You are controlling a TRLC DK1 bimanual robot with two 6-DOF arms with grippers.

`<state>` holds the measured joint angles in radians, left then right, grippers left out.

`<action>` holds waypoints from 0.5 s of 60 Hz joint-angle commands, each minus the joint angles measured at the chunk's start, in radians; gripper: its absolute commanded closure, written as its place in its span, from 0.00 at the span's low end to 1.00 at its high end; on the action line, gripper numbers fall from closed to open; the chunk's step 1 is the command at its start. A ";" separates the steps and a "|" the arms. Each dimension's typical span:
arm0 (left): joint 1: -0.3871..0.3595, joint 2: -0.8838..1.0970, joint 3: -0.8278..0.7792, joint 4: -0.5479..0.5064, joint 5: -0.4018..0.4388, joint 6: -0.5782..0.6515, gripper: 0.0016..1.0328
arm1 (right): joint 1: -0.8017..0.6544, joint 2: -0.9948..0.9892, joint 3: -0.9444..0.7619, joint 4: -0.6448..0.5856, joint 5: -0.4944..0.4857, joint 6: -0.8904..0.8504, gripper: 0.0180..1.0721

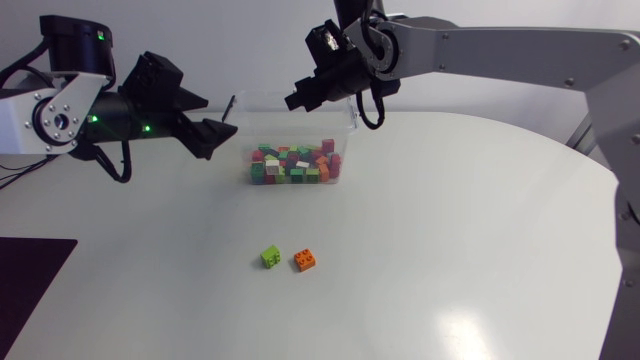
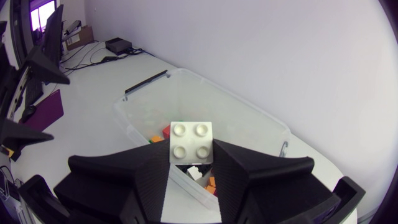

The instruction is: Place the duplo bricks in the container

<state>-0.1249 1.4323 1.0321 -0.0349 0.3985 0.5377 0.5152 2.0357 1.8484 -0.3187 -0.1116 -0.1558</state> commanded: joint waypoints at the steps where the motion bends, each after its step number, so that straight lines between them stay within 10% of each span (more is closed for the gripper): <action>1: 0.010 -0.036 -0.064 -0.040 0.031 0.087 0.04 | 0.009 0.061 0.051 0.004 0.012 0.027 0.72; 22: -0.018 -0.004 -0.118 -0.263 0.060 0.219 0.04 | 0.000 0.185 0.173 0.036 0.056 0.030 0.69; 30: -0.130 0.008 -0.136 -0.318 -0.027 0.199 0.04 | -0.011 0.225 0.230 0.012 0.073 0.029 0.05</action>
<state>-0.2047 1.4151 0.9306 -0.3290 0.3954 0.7280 0.5144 2.2230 2.0422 -0.3042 -0.0505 -0.1410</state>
